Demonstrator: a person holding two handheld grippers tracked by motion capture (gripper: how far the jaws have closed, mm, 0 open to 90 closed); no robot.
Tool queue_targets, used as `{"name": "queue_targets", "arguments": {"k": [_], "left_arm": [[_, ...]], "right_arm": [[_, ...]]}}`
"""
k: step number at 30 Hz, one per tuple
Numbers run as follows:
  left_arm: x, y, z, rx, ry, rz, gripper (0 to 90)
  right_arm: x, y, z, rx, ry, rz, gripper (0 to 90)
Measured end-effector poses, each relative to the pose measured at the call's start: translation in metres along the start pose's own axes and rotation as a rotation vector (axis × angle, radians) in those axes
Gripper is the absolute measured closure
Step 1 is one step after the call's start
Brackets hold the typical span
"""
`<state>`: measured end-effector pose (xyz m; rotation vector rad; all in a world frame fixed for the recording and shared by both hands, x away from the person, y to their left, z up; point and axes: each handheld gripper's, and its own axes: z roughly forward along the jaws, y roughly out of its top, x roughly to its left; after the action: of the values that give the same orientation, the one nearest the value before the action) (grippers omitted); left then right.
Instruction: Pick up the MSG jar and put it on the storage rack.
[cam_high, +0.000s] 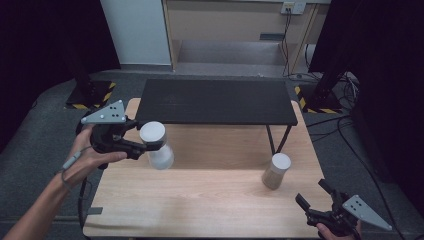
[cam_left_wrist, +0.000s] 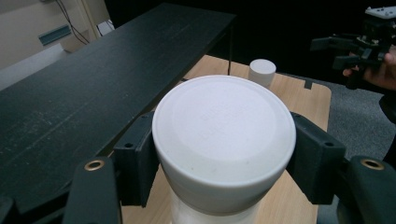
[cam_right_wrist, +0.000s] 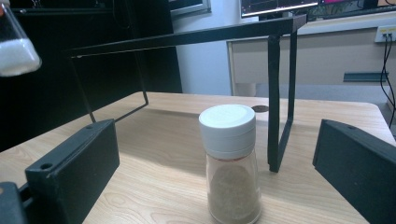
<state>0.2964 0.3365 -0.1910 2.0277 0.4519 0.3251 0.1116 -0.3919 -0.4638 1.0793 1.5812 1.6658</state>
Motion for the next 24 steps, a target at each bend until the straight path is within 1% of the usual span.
{"name": "queue_targets", "arguments": {"k": [3, 6, 8, 10, 13, 16, 20, 22, 24], "left_arm": [[0.002, 0.009, 0.000, 0.005, 0.007, -0.019, 32.6], [0.003, 0.018, 0.000, 0.005, 0.023, -0.022, 32.6], [0.006, 0.024, 0.001, -0.001, 0.035, -0.031, 32.6], [0.009, 0.031, 0.001, -0.002, 0.042, -0.031, 32.6], [0.012, 0.043, 0.002, -0.004, 0.067, -0.030, 32.6], [0.017, 0.053, 0.004, -0.018, 0.099, -0.039, 32.6], [0.027, 0.061, 0.008, -0.042, 0.133, -0.065, 32.6], [0.031, 0.066, 0.012, -0.042, 0.160, -0.079, 32.6], [0.034, 0.072, 0.015, -0.034, 0.189, -0.078, 32.6]], "right_arm": [[0.000, 0.000, 0.000, 0.003, 0.002, -0.004, 0.8], [0.000, 0.000, 0.000, 0.004, 0.005, -0.006, 0.8], [-0.001, 0.000, 0.000, 0.007, 0.011, -0.012, 0.8], [-0.001, 0.001, 0.001, 0.010, 0.014, -0.013, 0.8], [-0.001, 0.001, 0.001, 0.014, 0.016, -0.016, 0.8], [-0.001, 0.001, 0.001, 0.014, 0.014, -0.014, 0.8], [-0.002, 0.000, 0.000, 0.012, 0.013, -0.012, 0.8], [-0.002, 0.000, 0.000, 0.014, 0.012, -0.013, 0.8], [-0.002, 0.000, 0.000, 0.014, 0.013, -0.014, 0.8]]}}
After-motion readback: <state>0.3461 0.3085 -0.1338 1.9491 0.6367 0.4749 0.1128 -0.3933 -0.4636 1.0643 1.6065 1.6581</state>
